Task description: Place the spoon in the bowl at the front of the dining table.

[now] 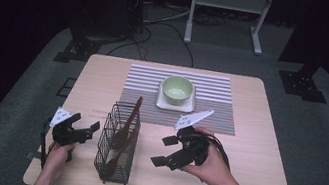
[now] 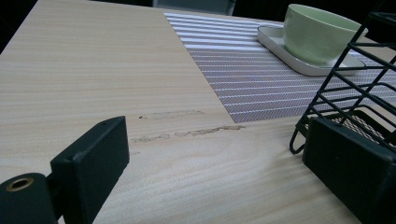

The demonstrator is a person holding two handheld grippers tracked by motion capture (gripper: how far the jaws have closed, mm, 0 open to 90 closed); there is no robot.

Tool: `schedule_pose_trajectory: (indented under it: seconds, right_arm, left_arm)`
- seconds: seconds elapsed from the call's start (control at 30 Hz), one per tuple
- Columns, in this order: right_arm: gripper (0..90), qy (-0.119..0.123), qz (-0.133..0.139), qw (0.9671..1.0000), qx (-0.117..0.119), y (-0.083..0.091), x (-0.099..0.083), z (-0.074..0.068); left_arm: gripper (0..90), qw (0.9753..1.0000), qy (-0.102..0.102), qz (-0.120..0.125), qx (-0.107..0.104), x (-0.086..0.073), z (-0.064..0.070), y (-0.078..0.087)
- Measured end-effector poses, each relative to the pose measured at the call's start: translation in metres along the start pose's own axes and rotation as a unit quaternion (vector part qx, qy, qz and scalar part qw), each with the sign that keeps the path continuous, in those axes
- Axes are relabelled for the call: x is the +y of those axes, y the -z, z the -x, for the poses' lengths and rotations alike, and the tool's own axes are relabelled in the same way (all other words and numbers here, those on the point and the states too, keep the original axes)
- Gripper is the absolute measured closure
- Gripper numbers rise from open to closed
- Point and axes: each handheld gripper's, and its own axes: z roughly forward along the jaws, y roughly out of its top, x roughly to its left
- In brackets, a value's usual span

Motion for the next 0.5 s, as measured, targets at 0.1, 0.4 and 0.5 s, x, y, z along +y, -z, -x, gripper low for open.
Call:
schedule_pose_trajectory:
  seconds: [0.1,0.4,0.5]
  right_arm:
    - [15.9,0.002,-0.005,1.0,0.001,-0.003,0.005,-0.001]
    - [16.2,0.006,-0.019,0.9998,0.002,-0.009,0.021,0.0]
    - [16.2,0.004,-0.023,0.9997,0.004,-0.012,0.025,0.001]
  left_arm:
    - [6.5,1.0,-0.001,0.0,0.0,0.0,0.0,0.0]
    - [6.4,1.0,-0.001,0.0,0.0,0.0,0.0,0.0]
    - [6.4,1.0,-0.001,-0.001,0.0,0.0,0.0,0.0]
